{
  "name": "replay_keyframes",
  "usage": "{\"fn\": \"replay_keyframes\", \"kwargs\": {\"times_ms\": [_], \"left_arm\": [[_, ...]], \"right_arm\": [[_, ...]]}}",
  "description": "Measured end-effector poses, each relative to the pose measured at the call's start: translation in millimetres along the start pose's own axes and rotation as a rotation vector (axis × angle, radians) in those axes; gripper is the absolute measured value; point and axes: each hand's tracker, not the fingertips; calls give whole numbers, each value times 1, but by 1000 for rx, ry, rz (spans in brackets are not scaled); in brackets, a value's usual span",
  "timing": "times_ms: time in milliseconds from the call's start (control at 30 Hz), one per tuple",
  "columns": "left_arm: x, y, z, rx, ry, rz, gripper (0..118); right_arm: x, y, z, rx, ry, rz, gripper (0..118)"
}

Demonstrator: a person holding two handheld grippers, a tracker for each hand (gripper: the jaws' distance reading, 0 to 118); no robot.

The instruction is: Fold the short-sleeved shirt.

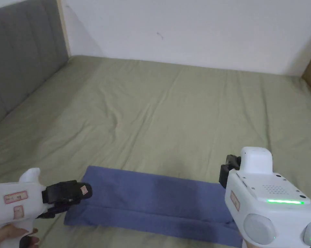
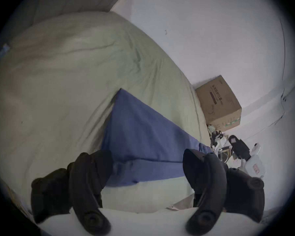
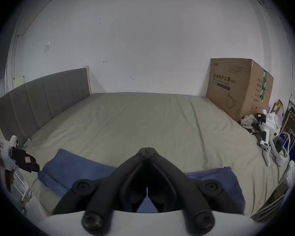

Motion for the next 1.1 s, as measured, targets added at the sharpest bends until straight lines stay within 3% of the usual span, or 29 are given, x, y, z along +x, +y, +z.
{"fn": "replay_keyframes", "kwargs": {"times_ms": [133, 433, 500, 533, 567, 600, 633, 700, 800, 933, 1100], "left_arm": [[-18, 3, -22, -27, 18, 38, 104], [-39, 7, -60, -7, -192, 239, 103], [-37, 10, -66, -15, -196, 239, 92], [-35, 13, -69, -20, -188, 224, 66], [-34, 15, -72, -36, -162, 213, 30], [-34, 16, -79, -64, -91, 205, 6], [-33, 14, -87, -125, 17, 189, 6], [-33, 15, -81, -95, -75, 178, 6], [-28, 19, -72, -107, -65, 159, 6], [-29, 22, -65, -110, -39, 139, 6], [-30, 31, -47, -85, 20, 98, 6]], "right_arm": [[-7, 1, -10, -24, 0, 32, 0], [-10, 5, -18, -33, -15, 30, 0], [-9, 6, -20, -41, -11, 14, 0], [-8, 6, -21, -45, -11, 2, 0], [-7, 6, -23, -48, -9, -8, 0], [-6, 6, -24, -55, -8, -17, 0], [-5, 5, -25, -59, -9, -26, 0], [-1, 4, -24, -60, -20, -35, 0], [5, 1, -25, -71, -49, -40, 0], [19, -1, -25, -94, -53, -111, 0], [30, 0, -18, -84, -78, -82, 0]]}}
